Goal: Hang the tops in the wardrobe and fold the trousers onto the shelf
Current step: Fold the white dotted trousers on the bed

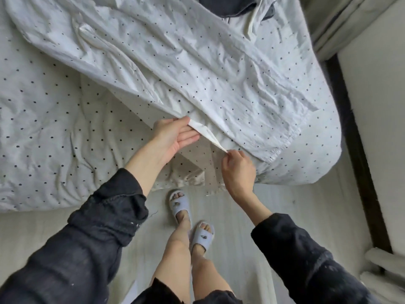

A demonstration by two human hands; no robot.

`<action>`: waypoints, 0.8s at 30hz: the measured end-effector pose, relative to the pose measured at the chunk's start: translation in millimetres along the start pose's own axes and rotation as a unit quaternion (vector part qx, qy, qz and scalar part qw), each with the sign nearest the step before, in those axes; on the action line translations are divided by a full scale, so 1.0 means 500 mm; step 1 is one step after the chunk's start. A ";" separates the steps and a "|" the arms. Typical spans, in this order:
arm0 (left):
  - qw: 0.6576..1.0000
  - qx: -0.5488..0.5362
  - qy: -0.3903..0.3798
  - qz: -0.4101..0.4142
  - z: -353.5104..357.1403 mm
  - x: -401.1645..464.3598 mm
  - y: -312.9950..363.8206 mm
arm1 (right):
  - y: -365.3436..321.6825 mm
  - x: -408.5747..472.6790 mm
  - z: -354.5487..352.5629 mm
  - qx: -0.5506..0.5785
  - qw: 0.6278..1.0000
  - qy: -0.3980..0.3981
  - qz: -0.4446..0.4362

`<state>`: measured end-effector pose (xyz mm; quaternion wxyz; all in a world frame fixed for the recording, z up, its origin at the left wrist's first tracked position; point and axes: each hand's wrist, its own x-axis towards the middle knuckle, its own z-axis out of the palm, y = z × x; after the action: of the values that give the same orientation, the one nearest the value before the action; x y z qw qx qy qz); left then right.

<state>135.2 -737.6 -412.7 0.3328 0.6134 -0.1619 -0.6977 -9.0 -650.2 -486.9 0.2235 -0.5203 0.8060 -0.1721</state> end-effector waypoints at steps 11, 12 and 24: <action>0.998 0.029 -0.048 -0.015 0.247 0.211 0.114 | 0.100 0.304 -0.216 -0.080 0.995 0.021 0.056; 0.998 0.032 -0.047 -0.022 0.263 0.230 0.117 | 0.108 0.329 -0.222 -0.085 0.994 0.016 0.060; 0.992 0.115 -0.021 -0.050 0.476 0.356 0.088 | 0.261 0.525 -0.274 -0.027 0.973 -0.030 0.229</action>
<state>-86.9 -931.0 -471.3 0.2215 0.6401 -0.2172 -0.7029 -276.7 -832.4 -485.8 0.2667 -0.3328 0.9011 -0.0785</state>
